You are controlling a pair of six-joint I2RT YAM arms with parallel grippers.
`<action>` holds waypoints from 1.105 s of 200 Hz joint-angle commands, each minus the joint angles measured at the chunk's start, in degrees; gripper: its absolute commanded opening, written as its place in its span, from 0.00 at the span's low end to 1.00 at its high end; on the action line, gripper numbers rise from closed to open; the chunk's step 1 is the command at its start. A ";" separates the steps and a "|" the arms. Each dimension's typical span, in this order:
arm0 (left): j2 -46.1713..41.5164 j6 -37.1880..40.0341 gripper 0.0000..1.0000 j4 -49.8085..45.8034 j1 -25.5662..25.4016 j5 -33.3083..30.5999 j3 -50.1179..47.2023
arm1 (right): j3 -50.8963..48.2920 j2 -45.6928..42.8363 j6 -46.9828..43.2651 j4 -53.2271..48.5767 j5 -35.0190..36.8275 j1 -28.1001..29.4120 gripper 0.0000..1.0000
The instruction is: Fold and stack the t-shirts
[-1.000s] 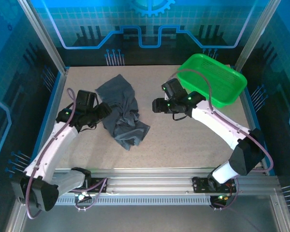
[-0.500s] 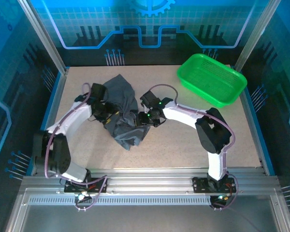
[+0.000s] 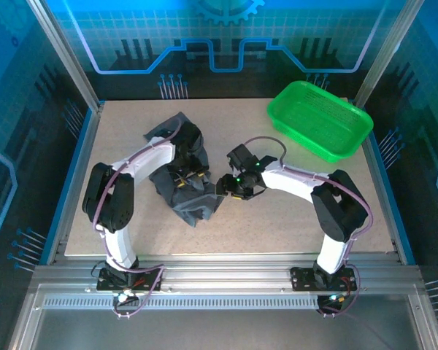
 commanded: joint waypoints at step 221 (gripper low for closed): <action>-16.48 -20.37 0.00 30.31 17.22 17.88 5.24 | 11.62 -12.73 -5.05 -14.30 5.73 -15.49 0.00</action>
